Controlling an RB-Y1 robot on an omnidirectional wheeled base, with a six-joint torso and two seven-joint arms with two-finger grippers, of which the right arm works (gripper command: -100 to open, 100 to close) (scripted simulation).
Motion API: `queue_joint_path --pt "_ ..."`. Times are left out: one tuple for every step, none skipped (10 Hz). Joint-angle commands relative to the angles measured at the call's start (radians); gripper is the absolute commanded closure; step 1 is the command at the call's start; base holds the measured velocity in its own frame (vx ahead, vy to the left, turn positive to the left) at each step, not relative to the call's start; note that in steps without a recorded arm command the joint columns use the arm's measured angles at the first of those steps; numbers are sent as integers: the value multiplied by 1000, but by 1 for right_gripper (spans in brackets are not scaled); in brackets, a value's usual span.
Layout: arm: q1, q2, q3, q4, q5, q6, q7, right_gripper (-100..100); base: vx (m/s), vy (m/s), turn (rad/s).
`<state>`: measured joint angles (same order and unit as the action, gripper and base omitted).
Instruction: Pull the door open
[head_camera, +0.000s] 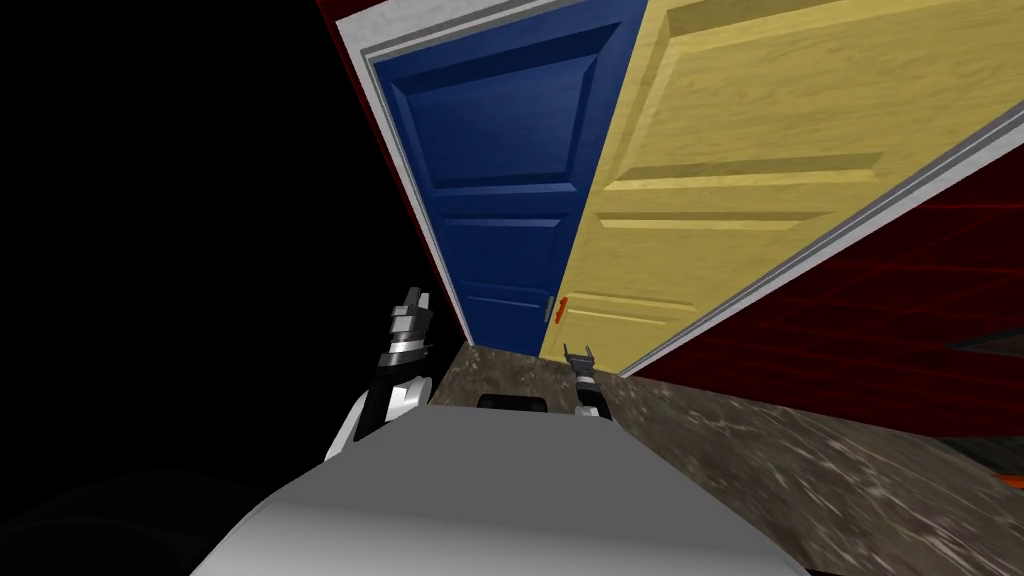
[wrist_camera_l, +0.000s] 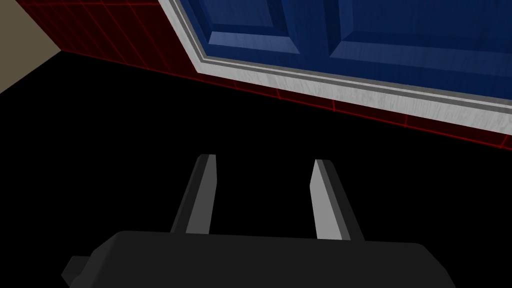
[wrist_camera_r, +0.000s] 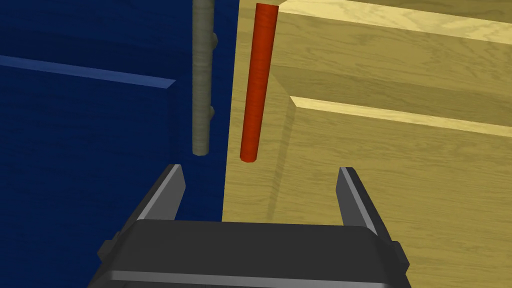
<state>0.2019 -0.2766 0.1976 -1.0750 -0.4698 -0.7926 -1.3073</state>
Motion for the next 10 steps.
queue_joint_path --pt "-8 -5 3 25 -10 -4 -28 -100 96 5 26" --pt "-16 -10 7 49 -22 -7 -57 -100 130 17 35" --pt "-19 -12 9 62 -28 -9 -71 -100 130 5 33" --pt "-26 -16 12 82 -37 -12 -94 -100 141 0 35" --pt "-32 -19 15 99 -46 -14 -114 -100 185 8 39" --pt "-38 -22 18 115 -54 -17 -134 -100 188 10 37" --pt "-45 -24 20 127 -60 -18 -149 -100 175 14 37" --pt "-40 -22 18 116 -56 -15 -136 -100 78 6 8" --pt "-17 -35 5 134 -63 -16 -141 -100 -83 5 -103" --pt "-13 -37 2 137 -65 -17 -142 -100 -147 -3 -83"
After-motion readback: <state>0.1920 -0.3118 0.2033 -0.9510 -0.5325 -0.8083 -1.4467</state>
